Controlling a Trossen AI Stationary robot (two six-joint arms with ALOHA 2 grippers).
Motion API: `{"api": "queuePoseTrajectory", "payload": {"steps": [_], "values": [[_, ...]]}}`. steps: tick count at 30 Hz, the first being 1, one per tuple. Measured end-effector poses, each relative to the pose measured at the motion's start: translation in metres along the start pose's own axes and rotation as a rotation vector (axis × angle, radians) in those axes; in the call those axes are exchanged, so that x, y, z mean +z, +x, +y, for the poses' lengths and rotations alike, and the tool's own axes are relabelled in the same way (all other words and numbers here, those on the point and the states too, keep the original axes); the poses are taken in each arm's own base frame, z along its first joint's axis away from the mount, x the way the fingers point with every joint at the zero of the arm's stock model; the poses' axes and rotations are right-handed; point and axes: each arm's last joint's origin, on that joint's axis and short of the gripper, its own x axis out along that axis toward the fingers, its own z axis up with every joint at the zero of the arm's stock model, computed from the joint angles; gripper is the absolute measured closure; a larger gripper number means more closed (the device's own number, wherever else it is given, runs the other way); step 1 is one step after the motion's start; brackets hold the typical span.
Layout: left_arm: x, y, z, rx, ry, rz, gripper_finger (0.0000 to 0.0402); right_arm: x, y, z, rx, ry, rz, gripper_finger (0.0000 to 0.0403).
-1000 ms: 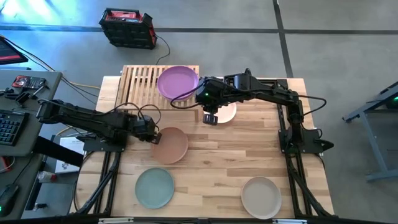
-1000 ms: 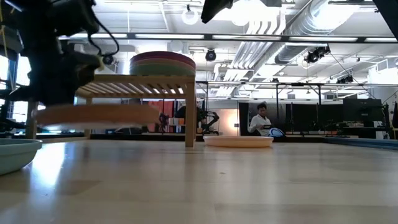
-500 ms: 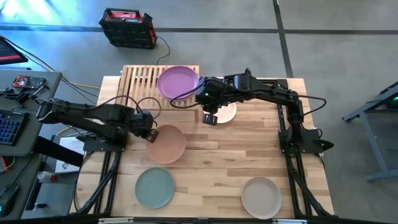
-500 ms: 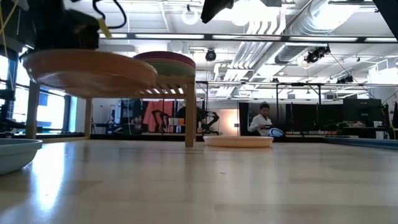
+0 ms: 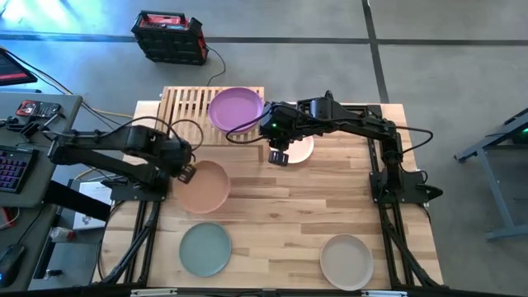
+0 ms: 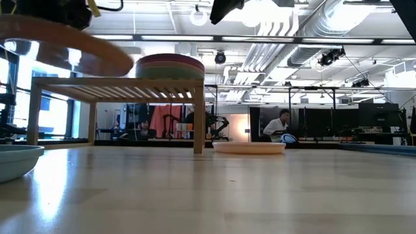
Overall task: Place and stack plates onto a shelf
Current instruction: Put the dark brown plate on the shelf
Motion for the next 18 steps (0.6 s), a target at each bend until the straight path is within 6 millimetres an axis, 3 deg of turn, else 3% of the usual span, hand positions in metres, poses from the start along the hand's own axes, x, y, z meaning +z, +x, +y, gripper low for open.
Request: {"api": "queuePoseTrajectory", "payload": {"steps": [6, 18], "values": [[0.001, -0.014, 0.019, 0.067, -0.063, -0.034, 0.0401, 0.000, 0.000, 0.000, 0.000, 0.003, -0.002, 0.0336], [0.002, -0.031, 0.051, 0.044, -0.157, -0.180, 0.0401, 0.000, 0.000, 0.000, 0.000, 0.029, -0.002, 0.0336]]}}
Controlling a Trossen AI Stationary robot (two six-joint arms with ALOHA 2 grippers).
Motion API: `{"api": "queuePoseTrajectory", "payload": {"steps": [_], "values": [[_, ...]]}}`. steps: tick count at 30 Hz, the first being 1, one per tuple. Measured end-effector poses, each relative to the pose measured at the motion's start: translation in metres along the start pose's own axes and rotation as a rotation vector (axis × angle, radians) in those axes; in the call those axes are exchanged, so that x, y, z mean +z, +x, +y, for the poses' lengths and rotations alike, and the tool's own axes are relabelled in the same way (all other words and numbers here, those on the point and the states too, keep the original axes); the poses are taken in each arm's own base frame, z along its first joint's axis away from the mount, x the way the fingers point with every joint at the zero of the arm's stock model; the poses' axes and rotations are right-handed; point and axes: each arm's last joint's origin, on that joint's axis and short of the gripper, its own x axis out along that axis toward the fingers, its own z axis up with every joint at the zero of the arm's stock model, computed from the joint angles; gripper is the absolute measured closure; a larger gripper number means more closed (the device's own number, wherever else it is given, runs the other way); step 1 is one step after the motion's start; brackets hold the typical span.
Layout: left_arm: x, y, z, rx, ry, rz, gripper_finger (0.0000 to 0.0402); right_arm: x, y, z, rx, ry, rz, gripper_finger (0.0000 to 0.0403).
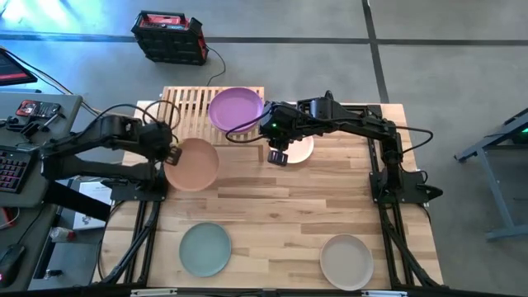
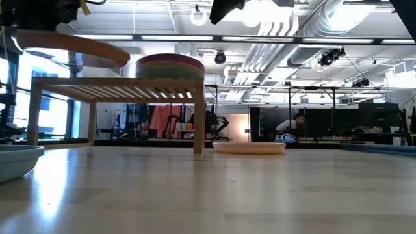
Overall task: Place and stack plates onto a shelf
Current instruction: Put the dark brown plate on the shelf
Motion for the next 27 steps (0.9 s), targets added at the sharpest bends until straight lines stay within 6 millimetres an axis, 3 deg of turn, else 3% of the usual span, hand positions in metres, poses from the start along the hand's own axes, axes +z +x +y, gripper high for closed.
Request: {"api": "queuePoseTrajectory", "payload": {"steps": [19, 27], "values": [[0.013, -0.003, 0.026, 0.112, -0.217, -0.119, 0.0401, 0.000, 0.000, -0.003, -0.078, 0.015, -0.001, 0.0336], [0.021, -0.001, 0.031, 0.109, -0.312, -0.107, 0.0401, -0.001, 0.003, -0.019, -0.091, -0.029, 0.011, 0.0336]]}}
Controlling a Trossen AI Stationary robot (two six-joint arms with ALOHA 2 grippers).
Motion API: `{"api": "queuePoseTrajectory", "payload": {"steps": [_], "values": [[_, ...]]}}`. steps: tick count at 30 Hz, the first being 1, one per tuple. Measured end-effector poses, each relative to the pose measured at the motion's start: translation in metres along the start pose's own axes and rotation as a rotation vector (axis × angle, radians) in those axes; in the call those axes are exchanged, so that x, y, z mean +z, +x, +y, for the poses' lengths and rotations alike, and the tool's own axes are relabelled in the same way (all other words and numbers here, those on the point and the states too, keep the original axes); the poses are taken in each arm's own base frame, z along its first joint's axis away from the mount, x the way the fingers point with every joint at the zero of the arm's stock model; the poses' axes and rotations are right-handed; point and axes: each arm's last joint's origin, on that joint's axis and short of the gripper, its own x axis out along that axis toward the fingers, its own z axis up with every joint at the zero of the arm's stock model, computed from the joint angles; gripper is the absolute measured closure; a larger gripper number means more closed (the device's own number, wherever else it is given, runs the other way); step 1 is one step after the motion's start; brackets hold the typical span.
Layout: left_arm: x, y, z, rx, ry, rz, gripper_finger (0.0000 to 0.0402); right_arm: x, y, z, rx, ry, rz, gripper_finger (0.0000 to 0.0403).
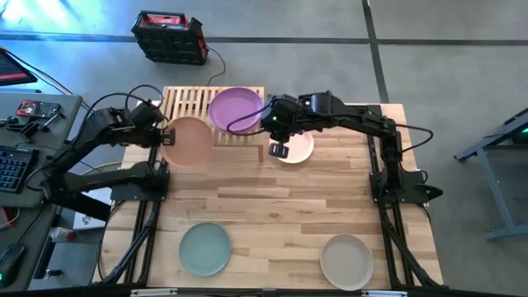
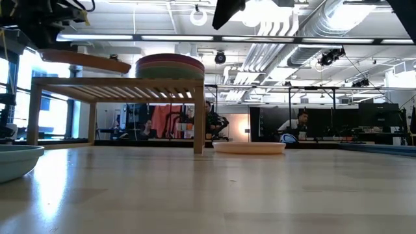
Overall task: Place and stack plates onto a shelf
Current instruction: Put the dark brown plate on the shelf
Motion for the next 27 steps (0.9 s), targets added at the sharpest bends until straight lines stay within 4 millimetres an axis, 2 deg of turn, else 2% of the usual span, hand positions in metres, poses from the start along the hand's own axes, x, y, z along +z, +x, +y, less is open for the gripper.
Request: {"api": "queuePoseTrajectory", "payload": {"steps": [5, 17, 27], "values": [[0.009, -0.002, -0.003, -0.008, -0.054, -0.002, 0.0401, -0.001, 0.004, -0.014, 0.050, -0.026, 0.003, 0.0336], [0.039, -0.026, -0.002, 0.120, -0.147, -0.130, 0.0401, -0.005, 0.009, -0.040, 0.050, -0.095, 0.015, 0.0336], [0.073, -0.002, -0.004, 0.257, -0.151, -0.064, 0.0401, -0.010, 0.011, -0.052, 0.037, -0.089, 0.042, 0.0336]]}}
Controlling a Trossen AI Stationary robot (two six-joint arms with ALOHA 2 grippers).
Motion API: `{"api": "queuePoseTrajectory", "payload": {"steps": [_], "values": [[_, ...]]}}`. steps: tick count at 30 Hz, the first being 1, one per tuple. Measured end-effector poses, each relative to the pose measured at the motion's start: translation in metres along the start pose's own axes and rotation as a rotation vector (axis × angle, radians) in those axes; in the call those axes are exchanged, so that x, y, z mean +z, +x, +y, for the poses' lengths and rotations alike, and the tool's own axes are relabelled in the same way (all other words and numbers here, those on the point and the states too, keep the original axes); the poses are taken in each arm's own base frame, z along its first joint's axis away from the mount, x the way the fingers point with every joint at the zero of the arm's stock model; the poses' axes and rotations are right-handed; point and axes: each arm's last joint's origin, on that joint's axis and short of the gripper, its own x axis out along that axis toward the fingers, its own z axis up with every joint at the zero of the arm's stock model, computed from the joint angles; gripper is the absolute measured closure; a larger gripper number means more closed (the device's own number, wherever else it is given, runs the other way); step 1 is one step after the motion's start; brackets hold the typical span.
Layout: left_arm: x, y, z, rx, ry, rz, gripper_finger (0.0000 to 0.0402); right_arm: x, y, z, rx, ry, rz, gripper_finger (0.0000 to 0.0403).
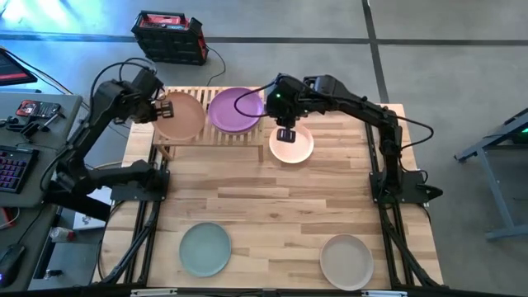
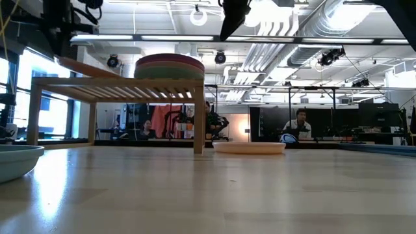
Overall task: Place and stack plates onto a shelf
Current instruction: Put the dark brown plate on the shelf
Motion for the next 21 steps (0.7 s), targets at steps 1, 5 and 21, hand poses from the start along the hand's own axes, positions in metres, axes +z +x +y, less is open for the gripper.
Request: {"api": "queuePoseTrajectory", "payload": {"steps": [1, 5, 21], "values": [[0.004, 0.003, -0.001, -0.007, -0.005, 0.007, 0.0401, 0.000, 0.000, -0.001, -0.001, 0.002, 0.001, 0.0336], [0.015, 0.012, -0.003, -0.015, -0.021, 0.045, 0.0401, -0.001, 0.000, -0.001, 0.002, 0.001, 0.011, 0.0336], [0.032, 0.033, -0.010, -0.028, -0.047, 0.140, 0.0401, -0.003, 0.000, 0.000, 0.009, -0.002, 0.024, 0.0336]]}}
